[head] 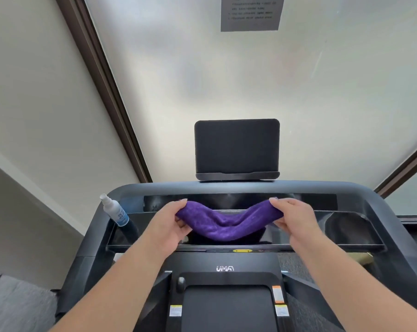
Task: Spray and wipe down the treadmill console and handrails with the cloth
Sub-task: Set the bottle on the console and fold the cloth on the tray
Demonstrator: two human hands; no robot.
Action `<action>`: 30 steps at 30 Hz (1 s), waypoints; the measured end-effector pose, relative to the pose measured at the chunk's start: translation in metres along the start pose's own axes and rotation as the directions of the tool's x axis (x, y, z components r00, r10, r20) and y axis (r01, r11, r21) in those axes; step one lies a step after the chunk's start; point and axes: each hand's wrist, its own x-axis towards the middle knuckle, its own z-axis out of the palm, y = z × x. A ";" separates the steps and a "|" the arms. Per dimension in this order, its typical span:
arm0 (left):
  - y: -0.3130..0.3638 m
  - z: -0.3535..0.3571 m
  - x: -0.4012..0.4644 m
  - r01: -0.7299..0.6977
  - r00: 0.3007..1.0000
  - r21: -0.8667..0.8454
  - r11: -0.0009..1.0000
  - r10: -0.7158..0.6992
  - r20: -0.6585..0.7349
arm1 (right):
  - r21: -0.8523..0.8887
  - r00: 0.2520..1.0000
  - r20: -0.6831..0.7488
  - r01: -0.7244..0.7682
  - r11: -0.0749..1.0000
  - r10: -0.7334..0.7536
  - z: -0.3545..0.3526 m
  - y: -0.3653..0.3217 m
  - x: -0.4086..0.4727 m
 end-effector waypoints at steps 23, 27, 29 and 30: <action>-0.064 -0.020 0.023 -0.370 0.721 0.926 0.077 0.652 0.234 | -0.715 0.895 -0.101 0.238 0.657 -0.434 0.016 0.065 -0.006; -0.086 0.010 0.048 -0.478 0.743 0.805 -0.351 0.326 0.584 | -0.788 0.811 0.358 0.528 0.317 -0.462 0.066 0.065 -0.005; -0.096 0.016 0.064 -0.441 0.794 0.777 -0.449 0.208 0.571 | -0.790 0.799 0.461 0.568 0.231 -0.387 0.081 0.077 0.000; -0.101 0.015 0.071 -0.419 0.813 0.760 -0.497 0.169 0.558 | -0.799 0.804 0.484 0.567 0.200 -0.347 0.084 0.085 0.003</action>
